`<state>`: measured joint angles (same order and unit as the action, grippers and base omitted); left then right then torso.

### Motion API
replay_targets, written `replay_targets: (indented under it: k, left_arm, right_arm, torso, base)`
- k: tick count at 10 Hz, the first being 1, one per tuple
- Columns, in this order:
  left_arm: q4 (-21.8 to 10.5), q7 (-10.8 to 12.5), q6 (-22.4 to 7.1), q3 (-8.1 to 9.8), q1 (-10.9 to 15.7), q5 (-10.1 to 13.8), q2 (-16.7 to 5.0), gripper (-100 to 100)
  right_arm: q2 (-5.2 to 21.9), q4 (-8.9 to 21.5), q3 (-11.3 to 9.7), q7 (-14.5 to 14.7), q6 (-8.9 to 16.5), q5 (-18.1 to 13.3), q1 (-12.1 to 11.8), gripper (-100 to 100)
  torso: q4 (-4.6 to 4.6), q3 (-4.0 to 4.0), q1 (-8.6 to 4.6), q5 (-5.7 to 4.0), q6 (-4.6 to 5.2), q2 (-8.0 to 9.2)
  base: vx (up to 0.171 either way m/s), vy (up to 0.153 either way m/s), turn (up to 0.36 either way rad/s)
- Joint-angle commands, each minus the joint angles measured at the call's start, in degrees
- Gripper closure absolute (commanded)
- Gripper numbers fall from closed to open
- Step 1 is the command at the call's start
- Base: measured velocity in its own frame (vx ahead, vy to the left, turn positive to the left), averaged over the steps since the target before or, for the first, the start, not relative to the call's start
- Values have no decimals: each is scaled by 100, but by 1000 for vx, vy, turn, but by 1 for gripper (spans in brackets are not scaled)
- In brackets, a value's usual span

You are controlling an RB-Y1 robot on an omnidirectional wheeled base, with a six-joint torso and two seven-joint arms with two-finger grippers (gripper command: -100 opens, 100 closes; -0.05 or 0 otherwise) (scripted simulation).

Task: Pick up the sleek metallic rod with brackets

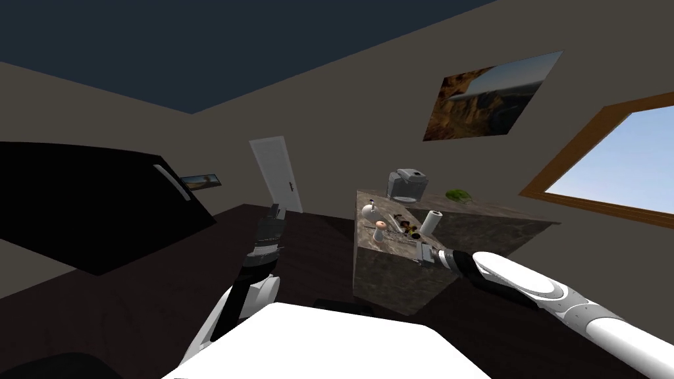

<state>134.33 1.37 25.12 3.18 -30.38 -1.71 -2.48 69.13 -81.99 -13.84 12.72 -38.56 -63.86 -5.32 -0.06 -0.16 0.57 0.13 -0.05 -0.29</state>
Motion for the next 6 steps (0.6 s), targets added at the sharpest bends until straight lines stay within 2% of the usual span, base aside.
replay_targets:
  k: [1, 2, 4, 6]
  left_arm:
    - [0, 0, 0, 0, 0, 0, 0, 0]
    - [0, 0, 0, -1, 0, 0, 1, 0]
    - [0, 0, 0, 0, 0, 0, 0, 0]
    - [0, 0, 0, 0, -1, 0, 0, 0]
  right_arm:
    - [206, 286, -74, 80, -34, -286, 56, -100]
    - [206, 337, -74, 80, -34, -311, 56, -100]
    - [502, 688, -147, 128, -66, -667, 85, -100]
    - [742, 995, -212, 168, -92, -971, 101, -100]
  torso:
    - [0, 0, 0, 0, 0, 0]
    - [-3, -6, 30, 7, -2, -11]
    - [-2, -5, -5, 0, -1, -8]
    - [-7, -17, 15, 4, 0, -29]
  base:
    - [107, 246, 116]
    - [86, 170, 18]
    - [106, 144, 96]
    - [152, 212, 100]
